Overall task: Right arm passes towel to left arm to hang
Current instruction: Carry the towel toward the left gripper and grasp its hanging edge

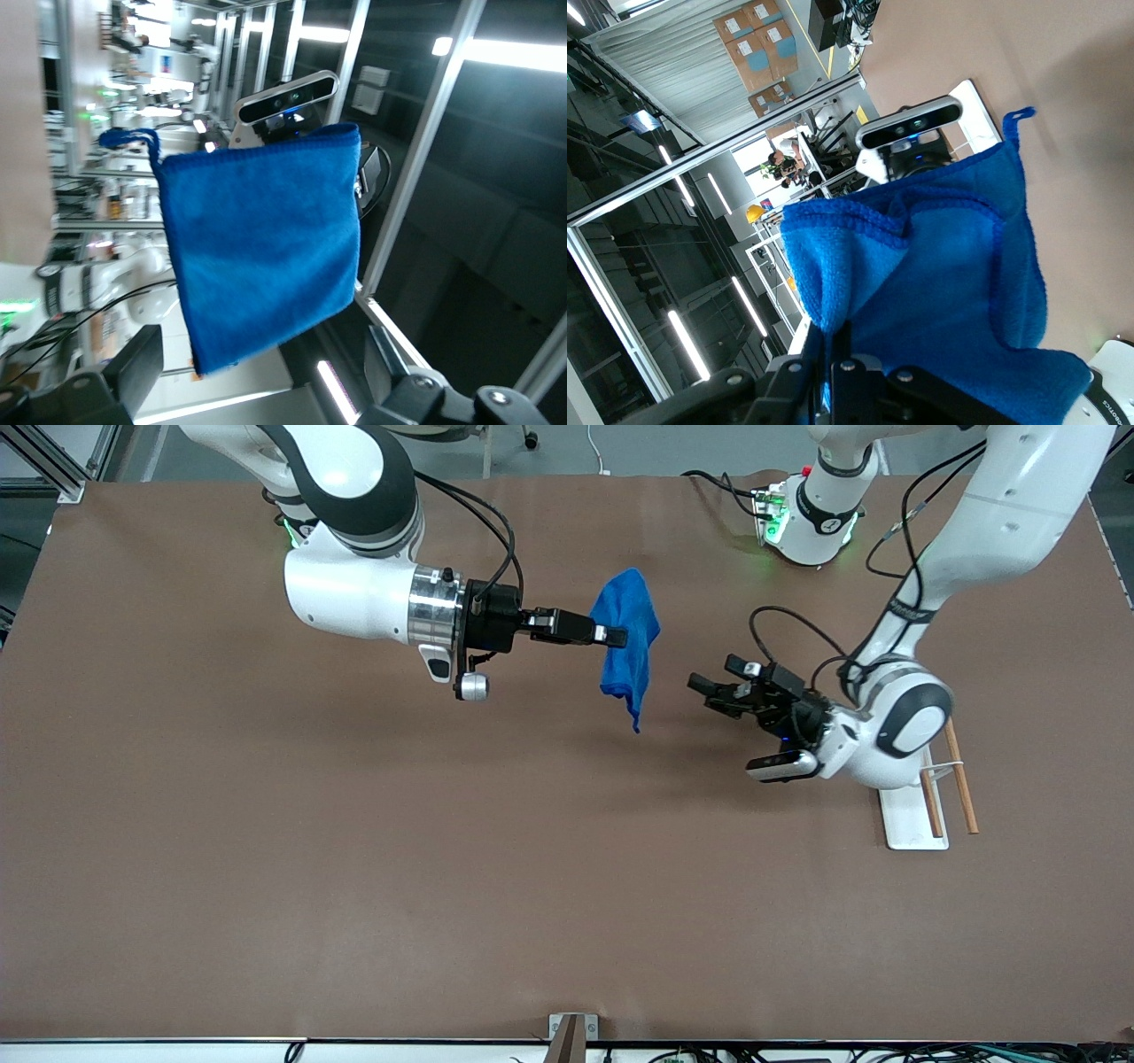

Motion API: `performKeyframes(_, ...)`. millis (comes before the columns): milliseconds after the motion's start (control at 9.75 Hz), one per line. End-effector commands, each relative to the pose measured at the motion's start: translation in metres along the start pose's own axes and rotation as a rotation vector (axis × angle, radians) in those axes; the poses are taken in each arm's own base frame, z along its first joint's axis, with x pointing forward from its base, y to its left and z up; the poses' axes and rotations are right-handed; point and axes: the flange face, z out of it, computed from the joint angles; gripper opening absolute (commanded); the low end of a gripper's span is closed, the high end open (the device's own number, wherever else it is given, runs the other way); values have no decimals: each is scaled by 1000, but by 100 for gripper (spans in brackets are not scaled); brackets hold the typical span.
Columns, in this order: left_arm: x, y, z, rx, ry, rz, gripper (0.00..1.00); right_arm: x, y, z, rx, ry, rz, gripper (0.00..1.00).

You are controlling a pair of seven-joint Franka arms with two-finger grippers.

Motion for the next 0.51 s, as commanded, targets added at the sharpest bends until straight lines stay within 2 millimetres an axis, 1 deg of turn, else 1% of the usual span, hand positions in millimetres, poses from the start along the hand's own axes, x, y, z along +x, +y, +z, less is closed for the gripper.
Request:
performKeyframes(0, 4, -33, 12, -86, 29, 0, 96, -1, -4, 2, 23, 0, 6, 0)
performKeyframes(103, 6, -34, 17, -101, 38, 2, 94, -1, -4, 2, 23, 0, 6, 0)
performKeyframes(205, 10, -38, 35, -115, 33, 3, 91, -1, -4, 2, 23, 0, 6, 0)
performKeyframes(308, 11, -47, 41, -135, 48, -7, 88, -1, -4, 2, 23, -1, 6, 0)
performKeyframes(410, 11, -52, 43, -135, 51, -17, 87, -1, -4, 2, 23, -1, 6, 0)
